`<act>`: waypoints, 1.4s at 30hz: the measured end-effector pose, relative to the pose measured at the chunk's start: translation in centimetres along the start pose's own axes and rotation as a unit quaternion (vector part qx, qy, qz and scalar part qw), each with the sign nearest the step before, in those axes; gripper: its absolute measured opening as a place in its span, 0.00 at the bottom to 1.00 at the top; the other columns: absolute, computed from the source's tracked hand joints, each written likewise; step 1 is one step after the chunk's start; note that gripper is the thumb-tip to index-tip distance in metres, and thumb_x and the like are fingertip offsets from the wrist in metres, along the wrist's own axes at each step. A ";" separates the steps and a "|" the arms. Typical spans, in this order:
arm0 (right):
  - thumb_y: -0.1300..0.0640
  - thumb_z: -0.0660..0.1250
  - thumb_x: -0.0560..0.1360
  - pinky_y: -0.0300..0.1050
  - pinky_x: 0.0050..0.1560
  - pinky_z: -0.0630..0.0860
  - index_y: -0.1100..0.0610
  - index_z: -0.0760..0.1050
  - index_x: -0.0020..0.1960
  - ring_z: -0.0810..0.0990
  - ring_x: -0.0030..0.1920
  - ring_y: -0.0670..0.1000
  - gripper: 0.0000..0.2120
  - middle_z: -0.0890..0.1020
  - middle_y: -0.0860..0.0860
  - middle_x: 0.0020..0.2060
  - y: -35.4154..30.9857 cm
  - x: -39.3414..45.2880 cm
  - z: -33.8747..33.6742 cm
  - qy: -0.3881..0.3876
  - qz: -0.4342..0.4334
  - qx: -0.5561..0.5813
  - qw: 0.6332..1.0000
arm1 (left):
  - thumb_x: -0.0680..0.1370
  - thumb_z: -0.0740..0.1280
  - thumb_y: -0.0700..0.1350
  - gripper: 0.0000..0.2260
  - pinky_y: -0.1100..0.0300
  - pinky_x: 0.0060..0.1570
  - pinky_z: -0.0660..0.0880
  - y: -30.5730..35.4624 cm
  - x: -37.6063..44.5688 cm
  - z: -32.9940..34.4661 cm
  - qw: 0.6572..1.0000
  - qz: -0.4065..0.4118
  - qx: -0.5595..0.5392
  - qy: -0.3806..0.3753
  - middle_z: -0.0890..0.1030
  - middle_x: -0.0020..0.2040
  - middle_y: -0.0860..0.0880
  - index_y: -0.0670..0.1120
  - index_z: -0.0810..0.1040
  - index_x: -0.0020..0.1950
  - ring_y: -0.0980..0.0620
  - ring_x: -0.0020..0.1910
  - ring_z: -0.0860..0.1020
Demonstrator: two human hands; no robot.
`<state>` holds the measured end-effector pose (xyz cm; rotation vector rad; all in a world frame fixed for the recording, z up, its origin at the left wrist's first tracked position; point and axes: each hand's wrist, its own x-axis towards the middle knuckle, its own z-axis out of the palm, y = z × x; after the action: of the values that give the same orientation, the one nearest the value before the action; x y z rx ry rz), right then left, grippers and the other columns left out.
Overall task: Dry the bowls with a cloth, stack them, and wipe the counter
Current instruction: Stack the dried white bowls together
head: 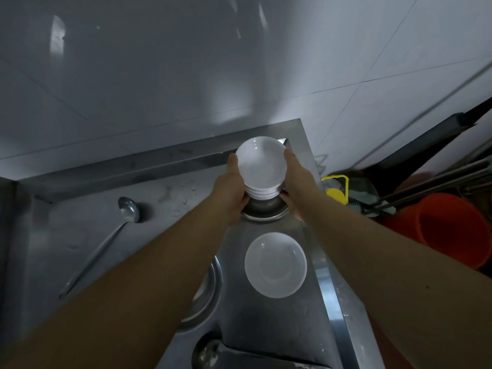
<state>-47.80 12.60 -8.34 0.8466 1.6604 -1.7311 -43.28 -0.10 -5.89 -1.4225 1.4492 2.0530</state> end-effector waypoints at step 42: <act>0.28 0.66 0.64 0.61 0.64 0.81 0.39 0.86 0.47 0.86 0.57 0.50 0.22 0.88 0.42 0.47 7.1 -14.5 -8.5 -0.075 -0.075 -0.054 0.993 | 0.86 0.62 0.59 0.14 0.62 0.36 0.83 -9.9 -15.5 -4.6 0.996 0.055 -0.058 0.029 0.89 0.46 0.51 0.51 0.81 0.59 0.50 0.49 0.87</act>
<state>-32.79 20.54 -1.62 0.5385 1.7360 -1.7399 -26.47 5.57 0.92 -1.4886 1.4826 2.2138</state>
